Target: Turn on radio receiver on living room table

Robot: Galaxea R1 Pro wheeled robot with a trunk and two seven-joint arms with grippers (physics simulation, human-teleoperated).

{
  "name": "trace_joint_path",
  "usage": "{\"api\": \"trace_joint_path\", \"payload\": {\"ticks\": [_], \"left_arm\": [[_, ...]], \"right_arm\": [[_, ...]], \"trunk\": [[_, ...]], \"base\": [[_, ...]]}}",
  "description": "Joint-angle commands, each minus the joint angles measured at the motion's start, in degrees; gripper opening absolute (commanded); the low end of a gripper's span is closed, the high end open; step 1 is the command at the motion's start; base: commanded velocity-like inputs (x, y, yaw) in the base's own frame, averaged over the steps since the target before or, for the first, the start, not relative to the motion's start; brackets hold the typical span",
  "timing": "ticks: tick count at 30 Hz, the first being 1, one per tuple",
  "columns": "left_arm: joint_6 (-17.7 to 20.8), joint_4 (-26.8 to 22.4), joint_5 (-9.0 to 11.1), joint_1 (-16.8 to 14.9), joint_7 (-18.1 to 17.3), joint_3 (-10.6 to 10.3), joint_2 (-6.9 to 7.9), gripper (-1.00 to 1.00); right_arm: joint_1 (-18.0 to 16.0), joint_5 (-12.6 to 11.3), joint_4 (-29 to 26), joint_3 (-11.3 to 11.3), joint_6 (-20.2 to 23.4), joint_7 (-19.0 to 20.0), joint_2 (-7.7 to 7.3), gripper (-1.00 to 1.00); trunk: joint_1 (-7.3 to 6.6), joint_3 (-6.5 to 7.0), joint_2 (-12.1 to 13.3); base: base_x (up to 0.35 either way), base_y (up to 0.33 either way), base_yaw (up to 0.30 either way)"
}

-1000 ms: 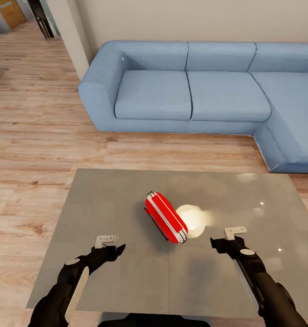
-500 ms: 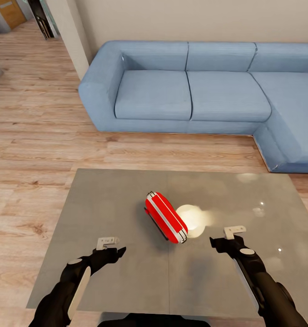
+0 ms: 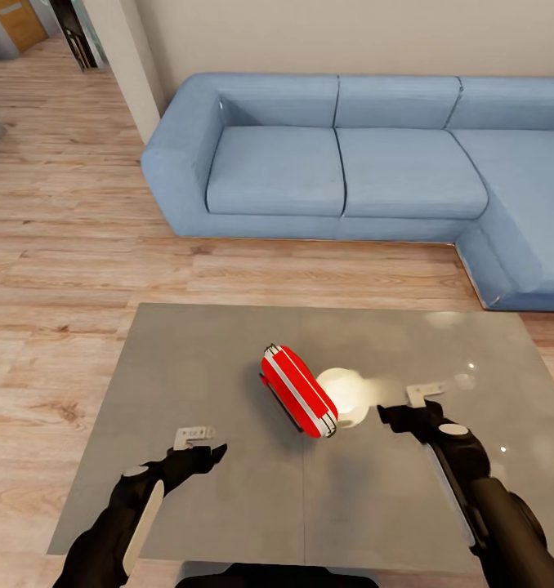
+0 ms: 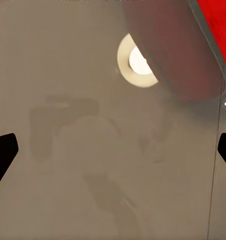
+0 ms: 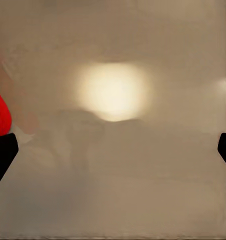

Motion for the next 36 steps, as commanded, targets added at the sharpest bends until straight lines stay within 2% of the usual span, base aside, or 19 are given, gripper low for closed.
{"api": "trace_joint_path", "payload": {"ticks": [1, 6, 13, 16, 19, 25, 30, 31, 36], "left_arm": [[-0.2, 0.1, 0.0, 0.0, 0.0, 0.0, 0.0, 1.0], [-1.0, 0.6, 0.0, -0.1, 0.0, 0.0, 0.02, 1.0], [-1.2, 0.9, 0.0, -0.2, 0.0, 0.0, -0.03, 1.0], [-1.2, 0.9, 0.0, -0.2, 0.0, 0.0, -0.13, 1.0], [-1.2, 1.0, -0.3, -0.2, 0.0, 0.0, -0.43, 1.0], [-1.2, 1.2, -0.6, -0.2, 0.1, 0.0, -0.73, 1.0], [-1.2, 2.1, -0.7, -0.9, 0.1, 0.0, -0.83, 1.0], [-1.2, 2.8, -0.7, -1.2, 0.1, 0.0, -0.84, 1.0], [-1.3, 5.1, -0.8, -2.3, 0.1, 0.0, -0.85, 1.0]], "right_arm": [[0.0, 0.0, -0.6, 0.0, 1.0, 0.0, 0.01, 1.0], [0.0, 0.0, -2.4, 0.6, 4.1, 0.0, 0.04, 1.0], [0.0, 0.1, -3.3, 6.2, 5.0, -0.4, 0.1, 1.0], [-0.1, 0.2, -3.4, 7.0, 5.1, -0.5, 0.16, 1.0], [-0.1, 0.3, -3.5, 7.6, 5.2, -0.6, 0.93, 1.0], [-0.1, 1.9, -3.5, 7.9, 5.5, -0.6, 2.87, 1.0], [-1.0, 6.1, -3.5, 8.1, 6.5, -0.5, 6.16, 1.0], [-1.4, 7.3, -3.5, 8.1, 7.2, -0.5, 7.24, 1.0], [-2.4, 9.8, -3.5, 8.2, 8.8, -0.4, 10.13, 1.0]], "trunk": [[0.0, 0.0, 0.0], [0.0, 0.0, 0.0], [0.0, 0.0, 0.0], [0.0, 0.0, 0.0], [0.0, 0.0, 0.0], [0.0, 0.0, 0.0], [0.0, 0.0, 0.0], [0.0, 0.0, 0.0], [0.0, 0.0, 0.0]], "base": [[0.0, 0.0, 0.0], [0.0, 0.0, 0.0], [0.0, 0.0, 0.0], [0.0, 0.0, 0.0], [0.0, 0.0, 0.0], [0.0, 0.0, 0.0], [0.0, 0.0, 0.0], [0.0, 0.0, 0.0], [0.0, 0.0, 0.0]]}}
